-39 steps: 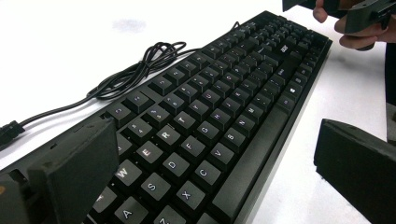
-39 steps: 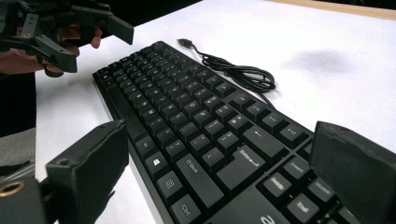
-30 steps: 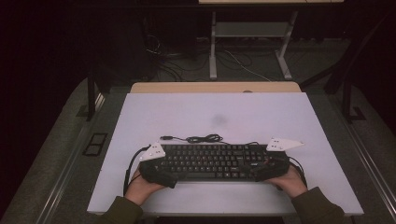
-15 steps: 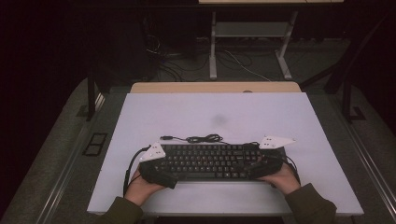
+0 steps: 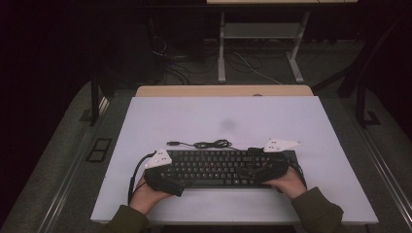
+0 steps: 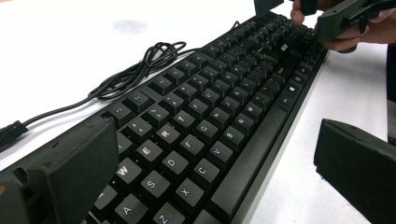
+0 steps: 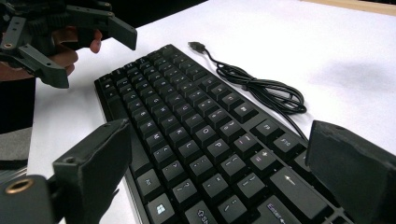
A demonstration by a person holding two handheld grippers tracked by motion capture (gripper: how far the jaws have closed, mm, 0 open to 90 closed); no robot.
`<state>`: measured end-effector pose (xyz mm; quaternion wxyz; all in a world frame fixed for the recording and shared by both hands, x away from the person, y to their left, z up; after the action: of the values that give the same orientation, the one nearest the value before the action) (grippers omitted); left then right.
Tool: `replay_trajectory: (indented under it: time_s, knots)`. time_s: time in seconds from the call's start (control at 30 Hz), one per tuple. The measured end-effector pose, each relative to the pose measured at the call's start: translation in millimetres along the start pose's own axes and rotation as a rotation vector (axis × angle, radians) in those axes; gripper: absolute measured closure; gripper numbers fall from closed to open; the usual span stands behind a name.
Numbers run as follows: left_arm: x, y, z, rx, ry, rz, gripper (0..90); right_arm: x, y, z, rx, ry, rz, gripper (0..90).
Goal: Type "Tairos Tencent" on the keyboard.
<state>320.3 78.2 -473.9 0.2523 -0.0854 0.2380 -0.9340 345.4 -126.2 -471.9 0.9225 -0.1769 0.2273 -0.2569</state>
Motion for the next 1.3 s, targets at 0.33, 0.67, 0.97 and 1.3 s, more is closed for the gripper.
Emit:
replay_trajectory:
  time_s: [0.33,0.67,0.97,1.3]
  knots:
    - [-1.1,-2.0,-0.4,0.001,-0.006,0.007,0.0,-5.2,2.2,-6.1,-0.046,-0.018,0.017,21.8]
    - [-2.0,-2.6,-1.1,0.002,-0.006,0.01,0.0,-7.2,5.4,-14.4,-0.1,-0.036,0.021,41.4]
    - [-1.7,-2.5,-1.2,0.003,-0.004,0.008,0.0,-5.2,4.8,-19.2,-0.134,-0.055,-0.002,65.5]
    - [-1.5,-2.9,-1.0,0.004,-0.006,0.008,0.0,-7.0,4.9,-27.2,-0.196,-0.089,0.007,86.2]
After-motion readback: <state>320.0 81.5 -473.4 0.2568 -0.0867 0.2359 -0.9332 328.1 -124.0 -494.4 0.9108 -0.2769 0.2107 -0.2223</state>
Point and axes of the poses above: each handheld gripper's, and its own axes: y roughly forward along the jaws, z roughly out of its top, x roughly to its right, the point moved 10 cm from there along y, roughly forward along the jaws, and after that the axes turned 7 degrees about y, right-handed, at the moved point
